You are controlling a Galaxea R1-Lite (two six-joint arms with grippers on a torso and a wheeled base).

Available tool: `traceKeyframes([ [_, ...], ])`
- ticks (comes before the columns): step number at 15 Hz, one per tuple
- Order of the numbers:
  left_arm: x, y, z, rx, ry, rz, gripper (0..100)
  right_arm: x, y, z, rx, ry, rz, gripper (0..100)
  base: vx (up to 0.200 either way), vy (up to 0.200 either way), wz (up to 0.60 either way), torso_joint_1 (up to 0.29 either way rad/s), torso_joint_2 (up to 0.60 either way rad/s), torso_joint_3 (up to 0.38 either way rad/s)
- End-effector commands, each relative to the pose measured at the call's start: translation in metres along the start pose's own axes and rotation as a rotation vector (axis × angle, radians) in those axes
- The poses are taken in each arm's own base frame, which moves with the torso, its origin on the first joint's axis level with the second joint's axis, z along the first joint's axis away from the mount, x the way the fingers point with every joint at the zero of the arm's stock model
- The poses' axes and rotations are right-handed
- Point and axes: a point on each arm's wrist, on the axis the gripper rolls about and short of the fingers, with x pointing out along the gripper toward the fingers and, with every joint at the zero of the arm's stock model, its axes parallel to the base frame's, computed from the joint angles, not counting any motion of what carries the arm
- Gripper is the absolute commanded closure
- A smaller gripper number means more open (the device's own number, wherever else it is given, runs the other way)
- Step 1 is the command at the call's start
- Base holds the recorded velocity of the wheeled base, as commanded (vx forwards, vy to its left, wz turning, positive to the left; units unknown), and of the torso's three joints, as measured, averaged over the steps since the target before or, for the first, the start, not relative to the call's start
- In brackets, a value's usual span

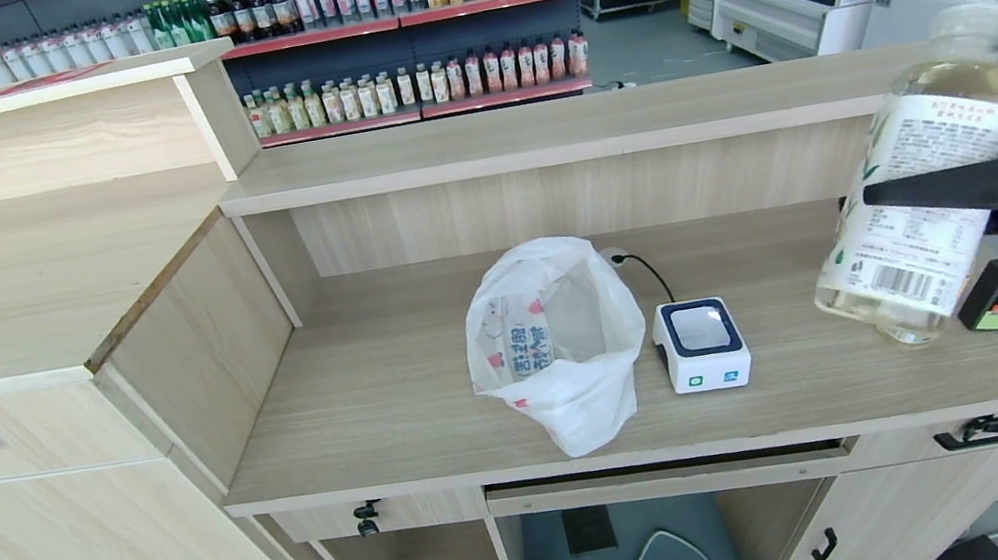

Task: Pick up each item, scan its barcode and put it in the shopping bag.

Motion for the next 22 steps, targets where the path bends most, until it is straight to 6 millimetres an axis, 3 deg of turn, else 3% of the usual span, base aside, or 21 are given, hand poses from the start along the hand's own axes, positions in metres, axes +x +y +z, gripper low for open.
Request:
traceKeyframes([
  [1,0.0,0.0,0.0,0.0,0.0,0.0,0,-0.008,0.05,0.0,-0.052,-0.003,0.112,100,0.0,0.0,0.0,0.0,0.0,0.0],
  [6,0.0,0.0,0.0,0.0,0.0,0.0,0,-0.004,0.094,-0.019,-0.005,0.052,0.275,100,0.0,0.0,0.0,0.0,0.0,0.0],
  [8,0.0,0.0,0.0,0.0,0.0,0.0,0,-0.002,0.1,-0.028,0.001,0.072,0.31,100,0.0,0.0,0.0,0.0,0.0,0.0],
  [22,0.0,0.0,0.0,0.0,0.0,0.0,0,0.006,0.099,-0.036,-0.02,0.078,0.287,100,0.0,0.0,0.0,0.0,0.0,0.0],
])
